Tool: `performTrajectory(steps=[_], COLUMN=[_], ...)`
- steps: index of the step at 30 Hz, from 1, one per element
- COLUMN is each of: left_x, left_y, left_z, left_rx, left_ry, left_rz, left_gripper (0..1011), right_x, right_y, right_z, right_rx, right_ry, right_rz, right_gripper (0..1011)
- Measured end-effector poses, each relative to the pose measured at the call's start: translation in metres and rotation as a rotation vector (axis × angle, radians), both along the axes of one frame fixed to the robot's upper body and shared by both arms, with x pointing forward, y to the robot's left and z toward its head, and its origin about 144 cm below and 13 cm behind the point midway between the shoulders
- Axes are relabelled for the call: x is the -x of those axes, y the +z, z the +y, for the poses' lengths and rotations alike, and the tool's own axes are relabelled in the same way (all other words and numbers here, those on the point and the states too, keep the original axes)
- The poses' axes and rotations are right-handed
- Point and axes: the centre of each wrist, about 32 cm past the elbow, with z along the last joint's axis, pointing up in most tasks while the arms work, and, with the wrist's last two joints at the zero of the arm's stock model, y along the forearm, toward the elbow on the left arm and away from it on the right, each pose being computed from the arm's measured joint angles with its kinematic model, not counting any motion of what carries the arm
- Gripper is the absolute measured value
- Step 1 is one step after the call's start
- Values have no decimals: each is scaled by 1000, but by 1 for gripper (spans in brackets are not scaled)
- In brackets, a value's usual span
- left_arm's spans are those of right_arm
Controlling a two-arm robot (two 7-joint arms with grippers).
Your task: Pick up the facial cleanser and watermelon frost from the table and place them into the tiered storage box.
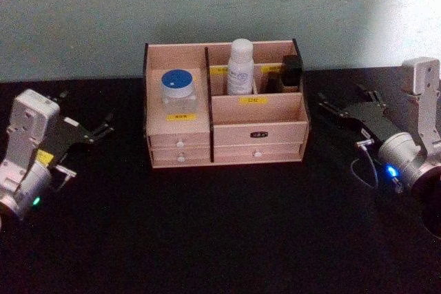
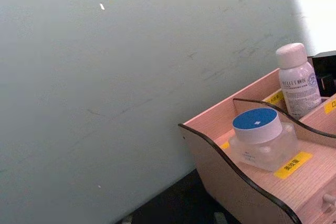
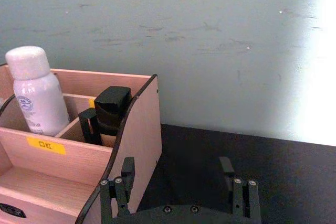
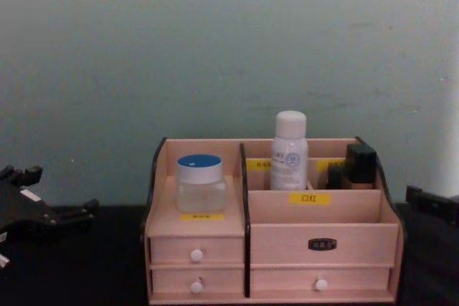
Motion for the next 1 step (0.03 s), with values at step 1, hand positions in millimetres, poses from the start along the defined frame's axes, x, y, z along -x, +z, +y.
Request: performTrajectory(steps=[1], left_x=[0], left_y=[0], left_z=[0], left_rx=[0], left_ry=[0], left_rz=[0], left_gripper=[1001], right_x=[0], right_y=[0], right_z=[0], right_rx=[0], right_ry=[0], right_rz=[0], right_gripper=[1002])
